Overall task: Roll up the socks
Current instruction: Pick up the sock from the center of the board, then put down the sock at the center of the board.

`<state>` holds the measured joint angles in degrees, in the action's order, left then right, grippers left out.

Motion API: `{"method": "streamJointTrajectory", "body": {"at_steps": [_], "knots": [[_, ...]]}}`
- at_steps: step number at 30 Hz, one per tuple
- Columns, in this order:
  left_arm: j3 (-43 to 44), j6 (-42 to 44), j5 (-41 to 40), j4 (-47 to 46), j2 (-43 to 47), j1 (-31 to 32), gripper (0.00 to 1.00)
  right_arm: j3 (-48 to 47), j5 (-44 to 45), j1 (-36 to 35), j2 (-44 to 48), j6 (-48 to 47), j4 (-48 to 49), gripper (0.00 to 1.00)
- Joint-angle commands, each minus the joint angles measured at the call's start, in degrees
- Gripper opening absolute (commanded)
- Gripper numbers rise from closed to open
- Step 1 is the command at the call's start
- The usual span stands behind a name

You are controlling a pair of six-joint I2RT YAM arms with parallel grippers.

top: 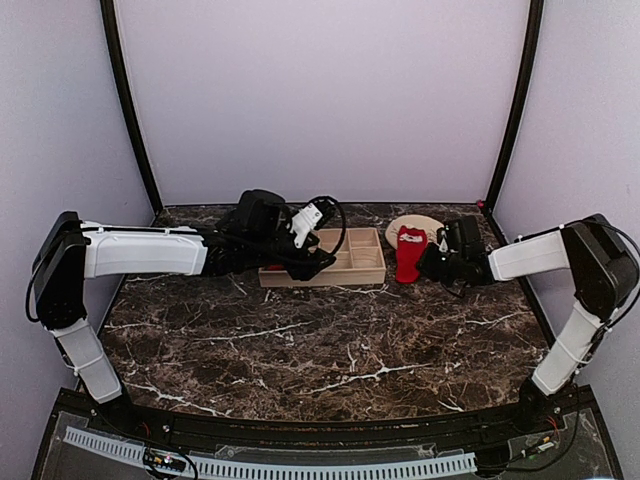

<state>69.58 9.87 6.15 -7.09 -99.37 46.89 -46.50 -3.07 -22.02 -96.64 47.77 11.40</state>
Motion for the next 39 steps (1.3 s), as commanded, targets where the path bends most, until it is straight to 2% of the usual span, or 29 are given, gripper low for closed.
{"method": "streamJointTrajectory", "body": {"at_steps": [1,9,13,16,21,24,28,31,34,39], "knots": [[-0.6,0.1,-0.9,0.1,1.8,0.5,0.62,-1.9,-2.3,-4.3,4.8,-6.4,-6.9,0.0],[-2.3,-1.5,-4.4,-0.7,6.0,0.6,0.62,-3.7,-8.2,-15.4,16.2,-18.1,-20.2,0.0],[-5.2,-4.1,-10.7,-2.4,10.2,0.6,0.62,-7.1,-14.0,-20.7,19.4,-20.0,-23.3,0.0],[-8.8,-7.3,-16.6,-4.1,14.6,0.6,0.62,-12.8,-20.2,-24.5,17.1,-22.4,-26.0,0.0],[-15.5,-13.3,-25.2,-5.0,23.5,0.6,0.62,-27.0,-28.9,-32.3,7.2,-27.5,-30.2,0.0],[-19.4,-15.8,-29.7,-5.1,28.0,0.6,0.62,-30.5,-33.6,-35.8,3.1,-31.3,-32.7,0.0],[-24.2,-17.5,-33.7,-6.9,32.7,0.6,0.62,-24.9,-37.5,-36.5,4.5,-36.4,-32.0,0.0],[-26.3,-17.5,-34.3,-8.1,33.7,0.6,0.62,-21.4,-38.0,-34.9,3.0,-42.0,-35.9,0.0],[-26.2,-17.7,-32.3,-7.9,32.4,0.6,0.62,-17.5,-37.0,-33.2,0.1,-44.6,-39.2,0.03],[-26.9,-17.2,-27.0,-9.1,29.9,1.8,0.62,-10.9,-34.6,-31.7,-0.6,-44.6,-38.6,0.06]]}}
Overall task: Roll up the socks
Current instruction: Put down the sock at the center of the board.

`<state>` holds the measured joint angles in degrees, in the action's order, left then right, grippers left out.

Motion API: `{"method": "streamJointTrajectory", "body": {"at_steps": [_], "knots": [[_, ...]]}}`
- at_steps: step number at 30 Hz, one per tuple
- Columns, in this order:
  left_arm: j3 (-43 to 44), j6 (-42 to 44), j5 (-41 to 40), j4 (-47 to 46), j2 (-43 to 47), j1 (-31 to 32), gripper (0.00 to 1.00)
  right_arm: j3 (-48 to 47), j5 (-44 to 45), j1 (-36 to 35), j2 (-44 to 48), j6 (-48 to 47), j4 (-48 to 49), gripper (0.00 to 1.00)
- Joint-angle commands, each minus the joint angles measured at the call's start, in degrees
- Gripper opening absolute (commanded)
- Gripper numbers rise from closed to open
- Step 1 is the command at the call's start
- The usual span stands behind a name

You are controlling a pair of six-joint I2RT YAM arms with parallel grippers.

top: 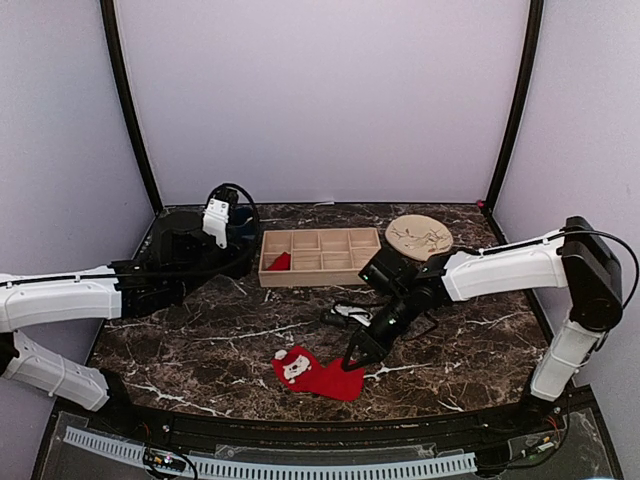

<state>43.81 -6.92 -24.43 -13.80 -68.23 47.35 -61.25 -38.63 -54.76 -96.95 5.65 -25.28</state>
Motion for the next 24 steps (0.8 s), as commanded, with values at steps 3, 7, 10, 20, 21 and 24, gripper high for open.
{"method": "streamJointTrajectory", "body": {"at_steps": [3,7,10,20,21,24], "knots": [[-1.4,2.7,7.1,-2.4,-2.6,3.5,0.61,6.7,2.5,1.8,0.8,-0.6,-1.2,0.07],[-0.6,6.6,11.6,0.7,-5.2,6.1,0.61,10.0,4.7,1.8,2.6,2.0,-0.8,0.14],[1.4,9.5,16.8,5.1,-7.6,7.8,0.6,10.8,6.6,2.0,3.5,3.3,-1.1,0.16],[7.2,9.0,22.1,20.5,-12.6,10.7,0.47,8.5,10.6,5.8,0.7,3.8,-2.5,0.19],[7.4,8.4,23.1,21.7,-12.7,10.7,0.45,8.0,11.0,6.0,0.1,3.7,-2.8,0.2],[8.2,7.2,25.8,25.0,-14.0,11.0,0.34,6.6,12.1,6.7,-1.7,3.2,-3.1,0.22]]}}
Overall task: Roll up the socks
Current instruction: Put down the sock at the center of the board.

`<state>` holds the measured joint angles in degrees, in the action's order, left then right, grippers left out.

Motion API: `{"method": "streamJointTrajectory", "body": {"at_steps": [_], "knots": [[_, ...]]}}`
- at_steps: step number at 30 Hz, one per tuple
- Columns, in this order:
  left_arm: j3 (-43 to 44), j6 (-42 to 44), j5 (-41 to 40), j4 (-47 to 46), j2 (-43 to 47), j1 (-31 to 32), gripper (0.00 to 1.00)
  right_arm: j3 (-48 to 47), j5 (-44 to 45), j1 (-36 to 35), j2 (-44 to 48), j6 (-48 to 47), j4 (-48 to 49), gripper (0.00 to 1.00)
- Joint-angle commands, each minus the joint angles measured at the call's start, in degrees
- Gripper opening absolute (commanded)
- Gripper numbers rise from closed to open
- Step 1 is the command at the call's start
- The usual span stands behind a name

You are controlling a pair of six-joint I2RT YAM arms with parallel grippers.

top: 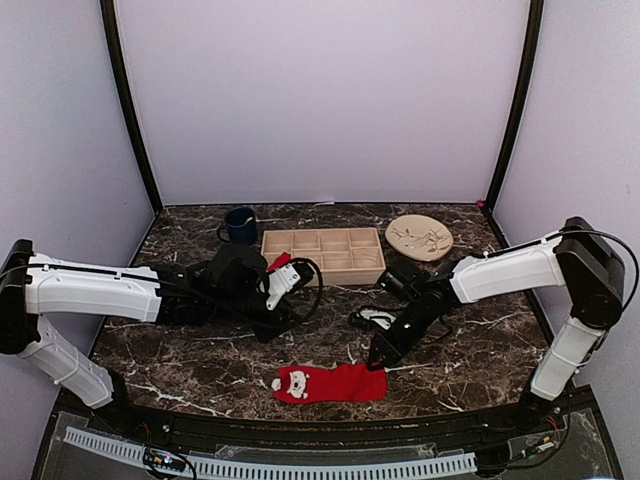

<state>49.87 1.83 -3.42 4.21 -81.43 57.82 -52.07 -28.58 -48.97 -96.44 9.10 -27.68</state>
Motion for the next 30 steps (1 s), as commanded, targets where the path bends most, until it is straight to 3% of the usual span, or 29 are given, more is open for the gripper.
{"method": "streamJointTrajectory", "body": {"at_steps": [1,16,23,27,30], "knots": [[2.2,-1.9,5.3,7.6,-1.2,0.9,0.33,-3.1,2.2,1.2,-2.7,-0.4,-0.6,0.23],[2.1,1.2,18.8,9.9,-5.1,3.0,0.2,-21.5,8.2,4.7,-17.9,-4.9,-5.0,0.23],[3.2,3.5,20.6,11.1,-6.3,3.1,0.19,-32.2,10.2,4.8,-23.8,-4.3,-5.4,0.23],[6.2,6.9,20.6,13.9,-8.4,3.1,0.19,-37.6,12.8,4.8,-24.6,-3.9,-6.3,0.25],[8.7,9.0,20.7,16.3,-10.2,3.1,0.16,-36.5,15.0,4.8,-19.8,-2.8,-5.8,0.29]]}}
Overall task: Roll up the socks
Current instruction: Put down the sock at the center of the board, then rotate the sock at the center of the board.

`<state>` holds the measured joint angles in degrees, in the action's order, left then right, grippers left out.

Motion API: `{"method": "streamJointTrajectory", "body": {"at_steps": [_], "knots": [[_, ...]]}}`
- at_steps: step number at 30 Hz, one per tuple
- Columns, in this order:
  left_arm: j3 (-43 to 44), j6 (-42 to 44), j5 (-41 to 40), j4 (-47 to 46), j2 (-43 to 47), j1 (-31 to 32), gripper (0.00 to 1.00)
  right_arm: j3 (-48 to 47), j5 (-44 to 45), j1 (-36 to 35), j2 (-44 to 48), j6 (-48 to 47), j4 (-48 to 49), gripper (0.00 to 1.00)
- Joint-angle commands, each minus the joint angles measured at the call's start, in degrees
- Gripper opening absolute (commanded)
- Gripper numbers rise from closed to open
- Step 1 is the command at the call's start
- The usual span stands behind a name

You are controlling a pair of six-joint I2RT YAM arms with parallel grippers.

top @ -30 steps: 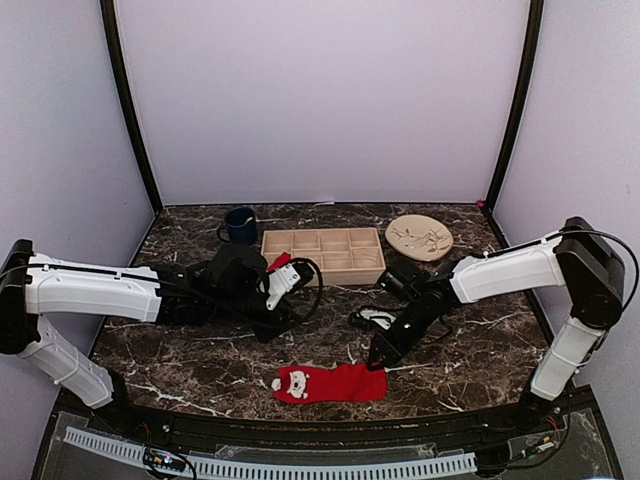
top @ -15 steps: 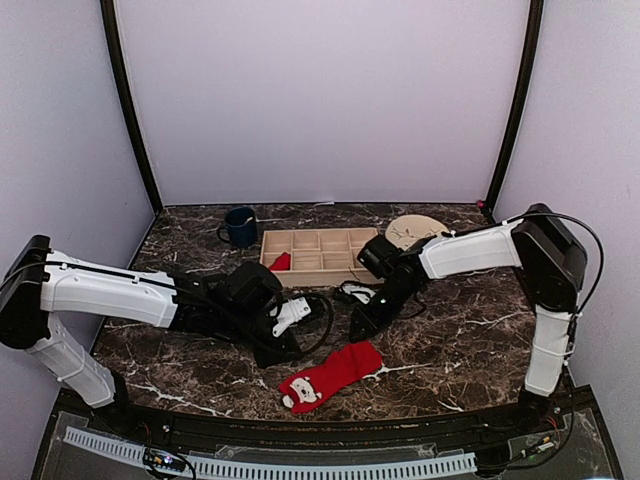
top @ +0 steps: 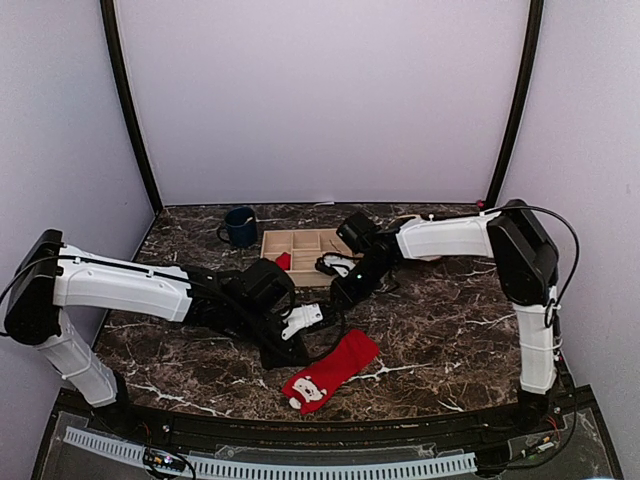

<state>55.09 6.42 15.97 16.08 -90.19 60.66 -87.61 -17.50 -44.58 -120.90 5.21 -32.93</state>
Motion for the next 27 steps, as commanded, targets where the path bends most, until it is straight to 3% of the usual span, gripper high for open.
{"method": "streamJointTrajectory", "body": {"at_steps": [1,4,7,14,27], "knots": [[3.9,4.9,1.5,4.8,-1.7,0.2,0.15,0.2,4.4,0.4,6.7,1.6,-0.1,0.31],[4.2,6.3,2.4,5.3,-1.9,0.2,0.07,5.2,6.0,0.4,12.1,3.8,1.4,0.32],[3.7,7.4,2.8,5.4,-1.3,0.2,0.05,11.3,6.7,0.4,16.8,6.6,4.0,0.28],[3.9,10.4,4.3,8.9,-2.2,0.2,0.03,25.3,2.7,-0.5,25.2,13.7,10.6,0.0],[8.4,13.3,6.3,15.2,-8.1,0.2,0.02,30.6,-1.6,-5.2,21.5,20.7,18.0,0.0]]}}
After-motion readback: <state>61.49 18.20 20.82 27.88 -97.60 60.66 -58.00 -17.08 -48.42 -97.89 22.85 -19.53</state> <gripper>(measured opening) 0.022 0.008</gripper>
